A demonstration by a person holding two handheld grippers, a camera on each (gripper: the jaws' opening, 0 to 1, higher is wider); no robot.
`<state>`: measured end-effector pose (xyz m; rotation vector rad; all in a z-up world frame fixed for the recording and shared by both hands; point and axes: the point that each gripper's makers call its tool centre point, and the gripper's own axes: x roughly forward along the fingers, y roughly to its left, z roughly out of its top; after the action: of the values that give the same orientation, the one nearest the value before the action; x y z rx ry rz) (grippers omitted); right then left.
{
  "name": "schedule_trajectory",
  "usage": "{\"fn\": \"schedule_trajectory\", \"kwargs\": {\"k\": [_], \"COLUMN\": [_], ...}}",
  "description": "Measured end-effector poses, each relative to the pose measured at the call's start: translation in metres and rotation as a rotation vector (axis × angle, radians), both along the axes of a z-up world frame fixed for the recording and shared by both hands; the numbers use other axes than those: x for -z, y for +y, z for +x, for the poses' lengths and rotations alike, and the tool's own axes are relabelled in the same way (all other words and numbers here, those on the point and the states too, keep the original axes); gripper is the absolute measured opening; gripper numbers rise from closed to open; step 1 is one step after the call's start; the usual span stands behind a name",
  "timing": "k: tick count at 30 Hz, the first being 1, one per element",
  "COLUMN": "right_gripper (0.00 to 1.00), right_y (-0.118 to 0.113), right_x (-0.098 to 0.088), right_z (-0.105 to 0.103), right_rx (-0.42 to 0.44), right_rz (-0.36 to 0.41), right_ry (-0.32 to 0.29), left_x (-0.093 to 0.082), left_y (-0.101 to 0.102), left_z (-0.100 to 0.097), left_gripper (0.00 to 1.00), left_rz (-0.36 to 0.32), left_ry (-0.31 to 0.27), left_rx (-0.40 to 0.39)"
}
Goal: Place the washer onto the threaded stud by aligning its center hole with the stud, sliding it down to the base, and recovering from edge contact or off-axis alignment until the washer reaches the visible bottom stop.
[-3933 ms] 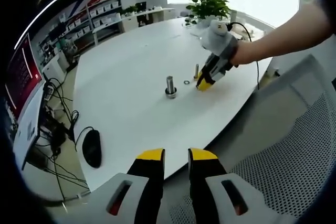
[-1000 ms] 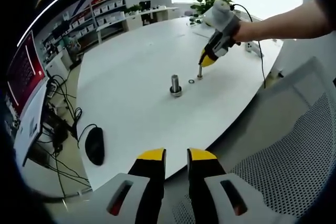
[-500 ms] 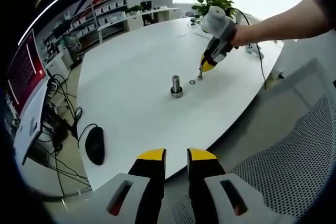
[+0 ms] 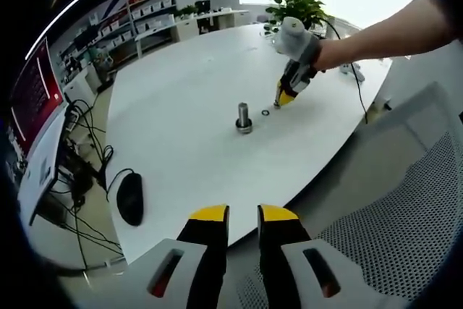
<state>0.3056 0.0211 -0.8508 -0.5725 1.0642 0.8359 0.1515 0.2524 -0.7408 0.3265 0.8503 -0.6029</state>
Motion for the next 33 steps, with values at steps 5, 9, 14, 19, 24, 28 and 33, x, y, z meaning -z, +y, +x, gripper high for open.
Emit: {"fn": "schedule_trajectory", "kwargs": {"k": [5, 9, 14, 19, 24, 28, 33], "right_gripper": [0.14, 0.14, 0.15, 0.16, 0.22, 0.25, 0.29], "right_y": [-0.004, -0.005, 0.000, -0.001, -0.004, -0.002, 0.003], "right_x": [0.003, 0.004, 0.005, 0.007, 0.007, 0.000, -0.007], "right_z": [-0.004, -0.004, -0.006, -0.004, -0.006, -0.005, -0.002], "right_rx": [0.006, 0.003, 0.002, -0.021, -0.030, -0.028, -0.058], "right_rz": [-0.005, -0.002, 0.010, -0.002, -0.016, 0.012, 0.025], "right_ry": [0.016, 0.011, 0.011, 0.004, -0.002, -0.002, -0.020], "left_x": [0.000, 0.000, 0.000, 0.000, 0.000, -0.001, -0.001], "left_y": [0.000, -0.001, 0.000, 0.000, 0.000, 0.000, 0.000], "left_z": [0.000, 0.000, 0.001, 0.001, 0.001, 0.001, 0.001], "left_gripper": [0.13, 0.13, 0.13, 0.13, 0.13, 0.13, 0.13], "left_rz": [0.001, -0.005, -0.005, -0.005, -0.004, -0.010, -0.010], "left_ry": [0.001, 0.000, 0.003, 0.003, 0.000, -0.001, -0.001], "left_rx": [0.000, -0.002, -0.003, -0.006, -0.008, -0.011, -0.013]}}
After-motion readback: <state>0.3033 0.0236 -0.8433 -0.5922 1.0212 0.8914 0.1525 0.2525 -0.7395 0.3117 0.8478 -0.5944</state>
